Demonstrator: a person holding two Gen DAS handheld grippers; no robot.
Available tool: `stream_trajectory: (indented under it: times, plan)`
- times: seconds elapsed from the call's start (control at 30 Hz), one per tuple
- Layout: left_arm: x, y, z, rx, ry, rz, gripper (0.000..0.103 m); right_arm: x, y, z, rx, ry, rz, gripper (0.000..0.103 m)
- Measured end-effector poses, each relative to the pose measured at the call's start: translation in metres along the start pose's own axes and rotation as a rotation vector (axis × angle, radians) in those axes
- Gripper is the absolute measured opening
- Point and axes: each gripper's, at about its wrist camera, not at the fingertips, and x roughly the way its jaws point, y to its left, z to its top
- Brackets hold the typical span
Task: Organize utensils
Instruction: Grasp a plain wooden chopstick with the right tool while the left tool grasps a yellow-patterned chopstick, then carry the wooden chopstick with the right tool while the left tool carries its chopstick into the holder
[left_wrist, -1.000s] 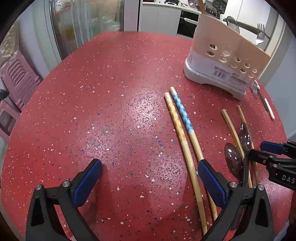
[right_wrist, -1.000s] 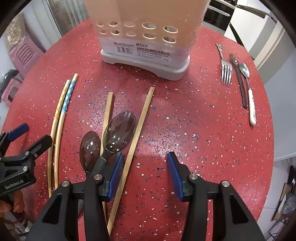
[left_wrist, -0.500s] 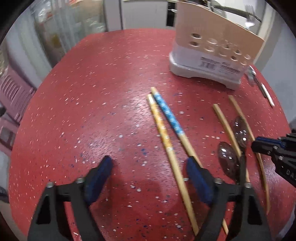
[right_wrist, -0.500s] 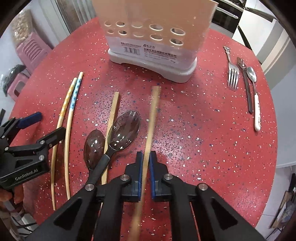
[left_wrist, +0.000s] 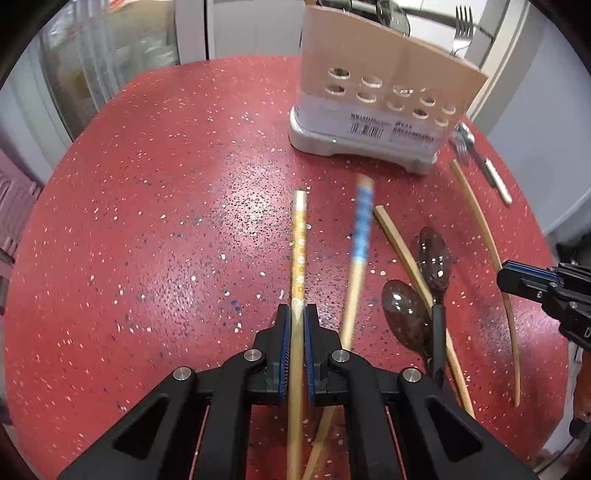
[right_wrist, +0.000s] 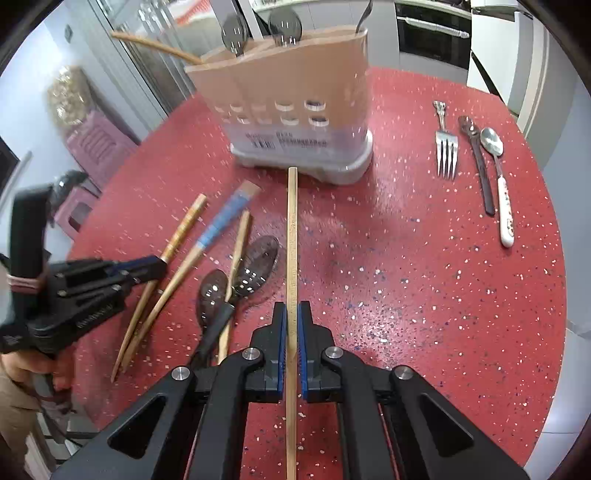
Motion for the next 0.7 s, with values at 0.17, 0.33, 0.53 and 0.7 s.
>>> stream_trajectory:
  times: [0.17, 0.33, 0.53, 0.7]
  plan:
    - [-0.021, 0.000, -0.015, -0.034, -0.095, -0.051, 0.032, -0.019, -0.007, -0.002, 0.018, -0.065, 0.053, 0.006]
    - [-0.036, -0.003, -0.018, -0.051, -0.131, -0.074, 0.032, -0.035, -0.007, -0.004, 0.021, -0.111, 0.087, 0.006]
    - [-0.077, -0.001, -0.013, -0.079, -0.233, -0.112, 0.032, -0.043, 0.004, 0.007, 0.024, -0.159, 0.102, 0.006]
    - [-0.106, -0.003, 0.013, -0.084, -0.332, -0.135, 0.032, -0.061, 0.002, 0.019, 0.034, -0.220, 0.117, 0.006]
